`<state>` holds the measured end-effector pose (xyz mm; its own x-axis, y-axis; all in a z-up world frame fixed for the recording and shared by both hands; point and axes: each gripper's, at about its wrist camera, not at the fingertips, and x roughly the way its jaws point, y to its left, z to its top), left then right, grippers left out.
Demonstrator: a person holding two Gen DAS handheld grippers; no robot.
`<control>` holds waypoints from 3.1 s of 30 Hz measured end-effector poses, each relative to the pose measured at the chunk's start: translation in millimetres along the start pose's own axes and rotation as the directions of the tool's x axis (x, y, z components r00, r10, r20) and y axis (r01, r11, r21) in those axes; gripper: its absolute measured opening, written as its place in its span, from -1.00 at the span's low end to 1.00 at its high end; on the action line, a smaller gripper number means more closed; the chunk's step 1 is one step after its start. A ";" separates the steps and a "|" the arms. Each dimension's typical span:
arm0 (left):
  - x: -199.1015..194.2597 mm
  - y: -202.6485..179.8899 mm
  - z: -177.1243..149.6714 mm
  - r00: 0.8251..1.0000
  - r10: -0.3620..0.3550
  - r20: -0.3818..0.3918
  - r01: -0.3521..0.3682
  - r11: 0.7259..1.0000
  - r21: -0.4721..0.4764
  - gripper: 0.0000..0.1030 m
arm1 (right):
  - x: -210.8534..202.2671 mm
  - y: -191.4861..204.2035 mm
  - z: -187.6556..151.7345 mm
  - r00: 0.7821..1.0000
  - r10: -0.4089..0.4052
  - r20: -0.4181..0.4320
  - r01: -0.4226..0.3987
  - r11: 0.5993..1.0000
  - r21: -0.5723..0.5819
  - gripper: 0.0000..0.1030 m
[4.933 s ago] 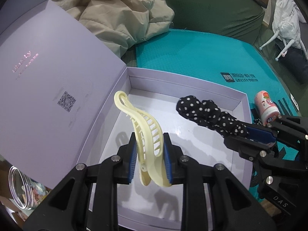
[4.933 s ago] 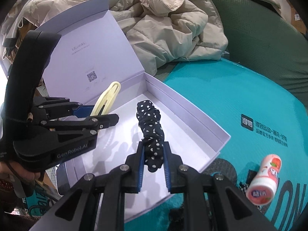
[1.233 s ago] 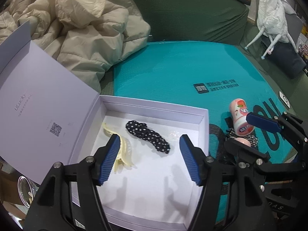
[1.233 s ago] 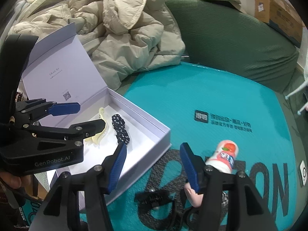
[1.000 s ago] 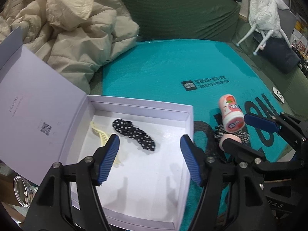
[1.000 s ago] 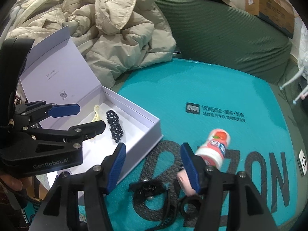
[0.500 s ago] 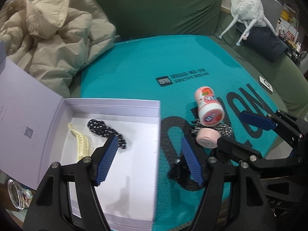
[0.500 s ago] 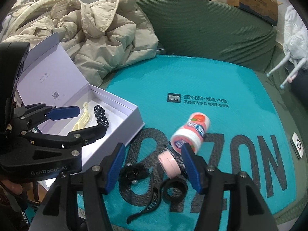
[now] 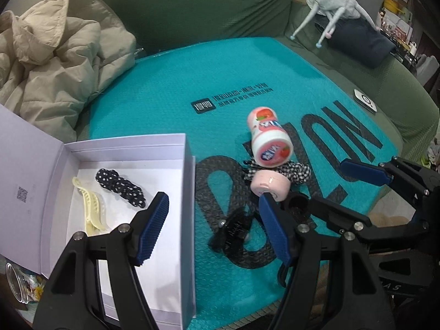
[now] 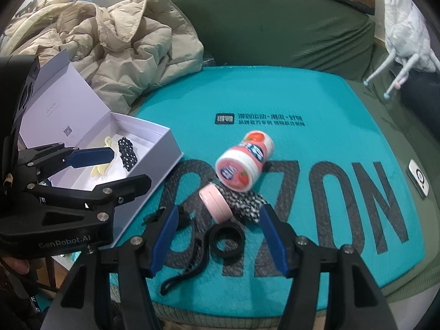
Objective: Organize objects
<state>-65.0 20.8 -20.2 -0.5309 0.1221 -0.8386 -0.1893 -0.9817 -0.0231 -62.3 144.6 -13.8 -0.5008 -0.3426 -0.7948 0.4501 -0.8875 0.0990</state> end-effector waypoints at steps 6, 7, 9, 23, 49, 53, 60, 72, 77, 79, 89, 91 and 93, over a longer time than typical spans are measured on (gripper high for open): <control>5.3 -4.9 -6.8 1.000 0.002 -0.023 -0.002 1.000 0.007 0.30 | 0.5 -6.1 -12.8 1.000 -0.002 -0.023 0.002 1.000 0.017 0.21; 6.6 -4.9 -8.2 1.000 0.003 -0.028 -0.002 1.000 0.005 0.30 | 1.2 -6.6 -15.3 1.000 0.001 -0.028 0.000 1.000 0.020 0.21; 8.5 -4.0 -11.5 0.999 -0.004 -0.037 0.004 1.000 -0.003 0.30 | 3.2 -6.6 -20.6 0.999 0.008 -0.040 -0.007 1.000 0.024 0.21; 13.0 -7.2 -19.4 0.998 -0.047 -0.043 0.048 0.999 0.019 0.30 | 22.5 5.5 -43.2 0.991 0.068 -0.114 -0.064 0.997 0.039 0.21; 40.9 -24.3 -23.1 0.987 -0.119 -0.105 0.125 0.991 0.055 0.10 | 45.9 -13.9 -57.2 0.978 0.119 -0.173 -0.100 0.988 0.115 -0.37; 47.4 -26.1 -25.2 0.986 -0.120 -0.116 0.127 0.990 0.057 0.00 | 43.9 -17.3 -58.7 0.978 0.116 -0.173 -0.096 0.988 0.119 -0.37; 54.3 -27.7 -29.4 0.987 -0.104 -0.126 0.114 0.991 0.076 -0.08 | 41.2 -21.8 -59.0 0.980 0.101 -0.172 -0.080 0.989 0.124 -0.37; 56.4 -37.3 -31.2 0.985 -0.109 -0.135 0.127 0.982 0.137 -0.28 | 39.0 -8.2 -58.9 0.972 0.154 -0.178 -0.138 0.985 0.100 -0.37; 56.8 -33.4 -30.4 0.986 -0.097 -0.135 0.114 0.986 0.124 -0.28 | 43.2 -2.1 -60.5 0.968 0.169 -0.187 -0.156 0.984 0.085 -0.37; 55.5 -32.7 -31.3 0.986 -0.100 -0.132 0.116 0.986 0.123 -0.28 | 46.9 -0.4 -61.4 0.967 0.157 -0.199 -0.145 0.986 0.077 -0.37; 59.0 -40.9 -32.2 0.991 -0.034 -0.129 0.057 0.983 0.176 -0.27 | 47.3 -15.7 -62.8 0.974 0.107 -0.199 -0.087 0.991 0.104 -0.53; 61.4 -44.8 -33.6 0.991 -0.024 -0.130 0.048 0.981 0.189 -0.24 | 46.0 -20.8 -62.8 0.975 0.098 -0.198 -0.077 0.991 0.111 -0.54; 62.2 -45.2 -33.6 0.991 -0.034 -0.126 0.057 0.982 0.182 -0.21 | 44.4 -24.4 -63.4 0.977 0.092 -0.194 -0.070 0.990 0.118 -0.54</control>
<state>-61.7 67.8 -89.6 -0.4156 0.1361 -0.8993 -0.3667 -0.9299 0.0287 -48.7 170.6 -89.4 -0.3038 -0.3568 -0.8834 0.3935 -0.8914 0.2247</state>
